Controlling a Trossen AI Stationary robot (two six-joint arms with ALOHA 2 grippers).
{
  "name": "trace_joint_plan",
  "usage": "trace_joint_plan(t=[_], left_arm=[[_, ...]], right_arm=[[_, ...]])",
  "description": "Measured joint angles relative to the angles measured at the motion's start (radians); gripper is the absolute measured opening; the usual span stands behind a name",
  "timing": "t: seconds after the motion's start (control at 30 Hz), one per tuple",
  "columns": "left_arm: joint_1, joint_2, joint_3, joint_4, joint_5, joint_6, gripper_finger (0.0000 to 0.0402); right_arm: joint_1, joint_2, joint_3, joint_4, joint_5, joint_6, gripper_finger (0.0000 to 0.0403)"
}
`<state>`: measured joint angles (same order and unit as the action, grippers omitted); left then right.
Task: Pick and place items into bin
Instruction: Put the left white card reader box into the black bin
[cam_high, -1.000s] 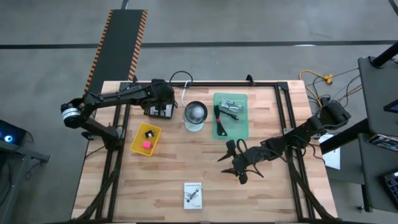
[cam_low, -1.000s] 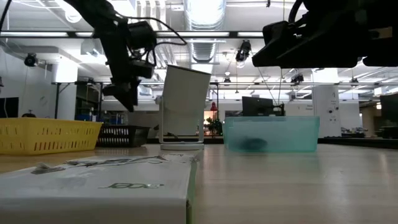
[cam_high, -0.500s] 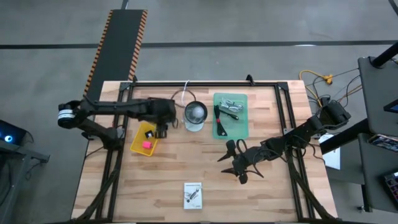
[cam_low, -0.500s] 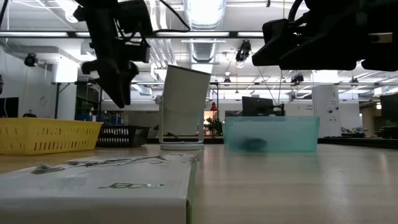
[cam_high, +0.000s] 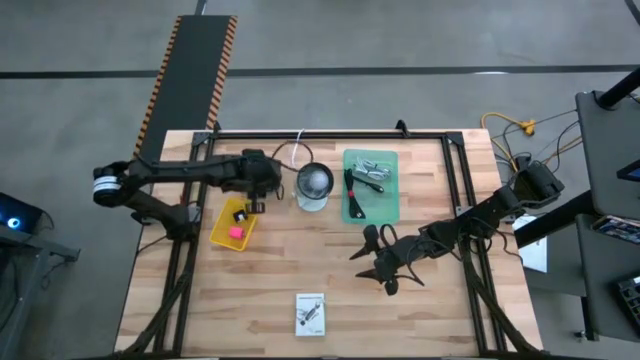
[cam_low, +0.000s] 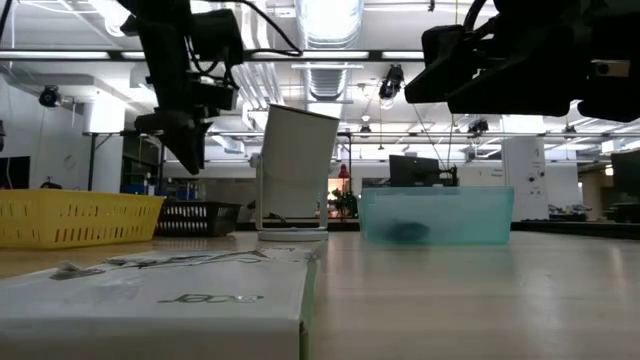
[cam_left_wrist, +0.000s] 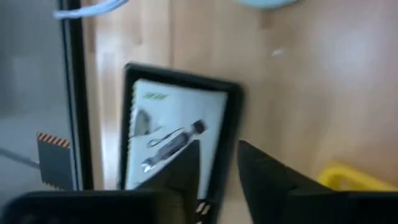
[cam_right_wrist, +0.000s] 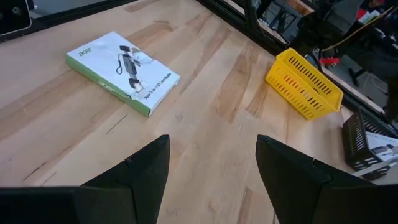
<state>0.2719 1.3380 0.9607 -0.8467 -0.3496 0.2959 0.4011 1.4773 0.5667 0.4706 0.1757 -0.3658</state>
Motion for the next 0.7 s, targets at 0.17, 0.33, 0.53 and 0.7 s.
trace_joint_plan(t=[0.17, 0.33, 0.53, 0.7], left_arm=[[0.12, 0.0, -0.004, 0.045, 0.0, 0.098, 0.0011], [0.234, 0.009, -0.027, 0.139, 0.0, 0.172, 0.0004], [0.308, 0.056, -0.029, 0.142, 0.019, 0.217, 0.0001], [0.318, 0.108, -0.029, 0.161, 0.017, 0.234, 0.0]], right_arm=[[0.0, 0.0, 0.0, 0.0, 0.0, -0.001, 0.0224], [0.0, 0.0, 0.0, 0.0, 0.0, 0.003, 0.0224], [0.0, 0.0, 0.0, -0.001, 0.0, 0.022, 0.0224], [0.0, 0.0, 0.0, -0.002, 0.0, 0.023, 0.0224]])
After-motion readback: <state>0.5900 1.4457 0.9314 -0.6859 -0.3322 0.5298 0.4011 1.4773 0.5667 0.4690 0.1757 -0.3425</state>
